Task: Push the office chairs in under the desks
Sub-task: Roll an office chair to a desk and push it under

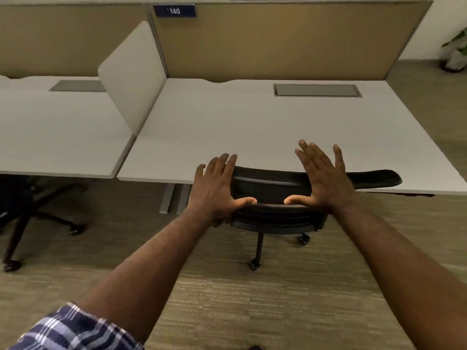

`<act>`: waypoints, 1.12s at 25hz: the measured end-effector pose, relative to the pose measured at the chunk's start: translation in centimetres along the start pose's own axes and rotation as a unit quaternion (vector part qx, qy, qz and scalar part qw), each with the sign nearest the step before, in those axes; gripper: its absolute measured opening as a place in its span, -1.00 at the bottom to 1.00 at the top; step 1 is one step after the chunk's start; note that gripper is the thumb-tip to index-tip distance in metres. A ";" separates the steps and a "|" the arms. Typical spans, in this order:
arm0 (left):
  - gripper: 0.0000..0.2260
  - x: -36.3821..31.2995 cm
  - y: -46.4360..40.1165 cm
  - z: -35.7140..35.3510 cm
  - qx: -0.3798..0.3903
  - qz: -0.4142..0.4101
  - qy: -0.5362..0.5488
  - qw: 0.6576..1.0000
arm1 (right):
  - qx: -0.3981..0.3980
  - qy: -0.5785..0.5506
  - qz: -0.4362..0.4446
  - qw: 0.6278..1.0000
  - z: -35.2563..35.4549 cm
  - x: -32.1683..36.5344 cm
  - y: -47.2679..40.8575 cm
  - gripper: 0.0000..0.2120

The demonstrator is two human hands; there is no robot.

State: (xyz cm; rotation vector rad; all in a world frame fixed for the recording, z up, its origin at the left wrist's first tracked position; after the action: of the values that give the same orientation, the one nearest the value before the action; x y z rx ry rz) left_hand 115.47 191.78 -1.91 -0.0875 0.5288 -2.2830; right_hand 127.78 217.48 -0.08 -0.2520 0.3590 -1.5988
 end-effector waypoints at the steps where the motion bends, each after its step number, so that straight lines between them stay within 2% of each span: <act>1: 0.03 2.4 1.7 0.8 -0.004 0.020 -0.012 1.000 | -0.012 -0.006 0.026 1.000 -0.1 2.1 -1.5 0.19; 4: 0.00 10.9 8.3 3.8 -0.022 0.128 -0.057 0.990 | -0.023 -0.025 0.124 0.992 -0.9 10.5 -6.0 0.12; 5: -0.01 11.4 9.2 3.6 -0.016 0.139 -0.053 0.989 | -0.026 -0.027 0.130 0.991 -0.6 11.1 -6.5 0.08; 7: -0.03 16.4 14.3 5.0 -0.025 0.200 -0.068 0.977 | -0.023 -0.042 0.186 0.981 -1.5 18.1 -8.7 0.01; 9: -0.05 21.5 19.2 6.3 -0.025 0.235 -0.101 0.966 | -0.030 -0.055 0.243 0.968 -2.7 25.9 -10.6 -0.05; 11: -0.07 23.7 21.7 7.0 -0.017 0.240 -0.099 0.965 | -0.026 -0.072 0.259 0.963 -3.4 30.3 -11.1 -0.09; 12: -0.08 26.5 24.1 7.9 -0.021 0.267 -0.101 0.958 | 0.003 -0.080 0.286 0.955 -4.3 34.4 -11.9 -0.10; 14: -0.09 31.1 28.5 10.2 -0.018 0.304 -0.113 0.946 | 0.007 -0.079 0.323 0.943 -5.7 41.9 -13.0 -0.11; 15: -0.09 31.2 28.6 10.5 -0.021 0.303 -0.109 0.947 | 0.015 -0.073 0.317 0.946 -5.7 42.4 -13.1 -0.11; 19: -0.09 39.4 37.2 15.0 -0.043 0.383 -0.128 0.914 | 0.042 -0.098 0.380 0.919 -7.9 55.9 -15.4 -0.07; 20: -0.08 39.7 37.8 15.3 -0.044 0.388 -0.130 0.911 | 0.041 -0.105 0.379 0.919 -8.0 56.6 -15.4 -0.07; 22: -0.08 43.0 42.0 16.8 -0.038 0.437 -0.141 0.887 | 0.069 -0.131 0.399 0.905 -8.8 62.7 -16.5 -0.06; 24: -0.08 45.8 45.6 17.7 -0.044 0.506 -0.142 0.849 | 0.077 -0.145 0.428 0.889 -10.1 68.1 -17.2 -0.07; 28: -0.10 49.2 50.9 17.9 -0.041 0.595 -0.134 0.791 | 0.086 -0.178 0.479 0.855 -12.9 76.0 -18.6 -0.10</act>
State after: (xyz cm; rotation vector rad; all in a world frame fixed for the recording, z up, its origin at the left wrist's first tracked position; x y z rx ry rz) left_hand 119.89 119.42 -10.81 -0.0826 0.3551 -0.9754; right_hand 101.08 143.38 -9.24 -0.1775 0.0178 -0.5646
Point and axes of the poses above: each hand's wrist, its own y-axis away from the middle knuckle, its own z-axis out of the back of the hand, x = y × z, the point moved 1 cm from there along -y, towards the middle knuckle, and after that the axes turned 15 degrees about -x, right-handed, at the moved point
